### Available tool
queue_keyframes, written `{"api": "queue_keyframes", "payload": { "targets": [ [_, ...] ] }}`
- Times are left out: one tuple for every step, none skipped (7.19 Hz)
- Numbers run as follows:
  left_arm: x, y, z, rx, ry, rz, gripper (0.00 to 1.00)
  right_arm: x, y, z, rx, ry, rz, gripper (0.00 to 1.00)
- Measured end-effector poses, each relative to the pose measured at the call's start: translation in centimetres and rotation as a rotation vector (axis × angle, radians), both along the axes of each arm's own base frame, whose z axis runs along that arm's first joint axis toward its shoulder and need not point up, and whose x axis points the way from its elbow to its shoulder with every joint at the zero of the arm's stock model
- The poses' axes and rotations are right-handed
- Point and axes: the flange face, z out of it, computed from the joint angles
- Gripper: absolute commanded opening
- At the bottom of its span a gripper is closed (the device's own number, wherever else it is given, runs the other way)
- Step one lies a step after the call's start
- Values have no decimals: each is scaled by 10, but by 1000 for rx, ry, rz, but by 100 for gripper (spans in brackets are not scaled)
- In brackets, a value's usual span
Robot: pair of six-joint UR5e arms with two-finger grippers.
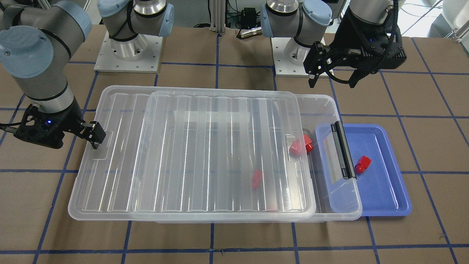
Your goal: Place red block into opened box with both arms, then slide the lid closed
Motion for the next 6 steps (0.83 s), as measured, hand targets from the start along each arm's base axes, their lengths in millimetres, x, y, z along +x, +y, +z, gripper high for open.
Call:
{"api": "queue_keyframes", "payload": {
  "targets": [
    [0, 0, 0, 0, 0, 1, 100, -21, -1, 1, 4, 12, -14, 100],
    [0, 0, 0, 1, 0, 1, 100, -39, 0, 2, 10, 21, -22, 100],
    [0, 0, -1, 2, 0, 2, 100, -54, 0, 2, 15, 24, -28, 100],
    [0, 0, -1, 3, 0, 2, 100, -63, 1, 1, 19, 24, -33, 100],
    [0, 0, -1, 5, -1, -2, 100, -66, 2, 1, 24, 24, -33, 100],
    [0, -1, -3, 12, -3, -7, 100, -68, 2, 1, 26, 23, -33, 100]
  ]
}}
